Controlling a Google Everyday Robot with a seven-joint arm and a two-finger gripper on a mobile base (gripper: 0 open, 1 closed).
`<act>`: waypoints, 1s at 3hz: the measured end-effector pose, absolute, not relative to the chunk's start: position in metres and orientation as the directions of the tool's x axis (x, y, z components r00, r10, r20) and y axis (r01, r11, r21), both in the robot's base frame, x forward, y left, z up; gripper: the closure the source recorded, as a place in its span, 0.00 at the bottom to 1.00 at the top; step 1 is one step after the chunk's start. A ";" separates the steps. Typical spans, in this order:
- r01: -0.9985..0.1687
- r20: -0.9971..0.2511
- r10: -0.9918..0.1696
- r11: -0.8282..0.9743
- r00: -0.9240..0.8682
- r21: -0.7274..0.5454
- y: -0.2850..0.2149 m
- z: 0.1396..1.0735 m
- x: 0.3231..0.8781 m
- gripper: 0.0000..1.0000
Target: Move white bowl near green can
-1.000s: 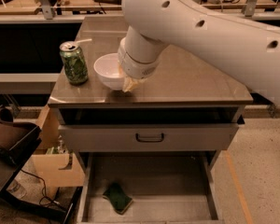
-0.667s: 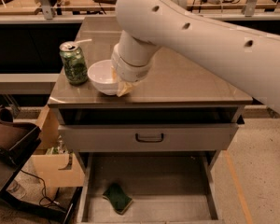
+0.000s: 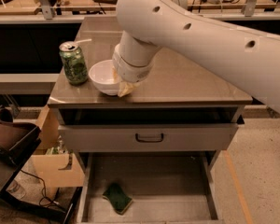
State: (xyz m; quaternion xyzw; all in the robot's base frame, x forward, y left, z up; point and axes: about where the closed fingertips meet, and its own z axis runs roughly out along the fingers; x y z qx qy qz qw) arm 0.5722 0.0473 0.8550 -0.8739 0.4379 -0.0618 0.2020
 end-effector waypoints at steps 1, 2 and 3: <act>-0.740 -0.068 -0.789 -0.537 0.610 -0.407 0.048 0.855 0.572 0.35; -0.739 -0.067 -0.789 -0.538 0.611 -0.406 0.048 0.855 0.571 0.13; -0.738 -0.067 -0.788 -0.539 0.612 -0.406 0.049 0.855 0.570 0.00</act>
Offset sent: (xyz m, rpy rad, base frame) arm -0.0005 0.0005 -0.0001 -0.0008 0.0000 0.0012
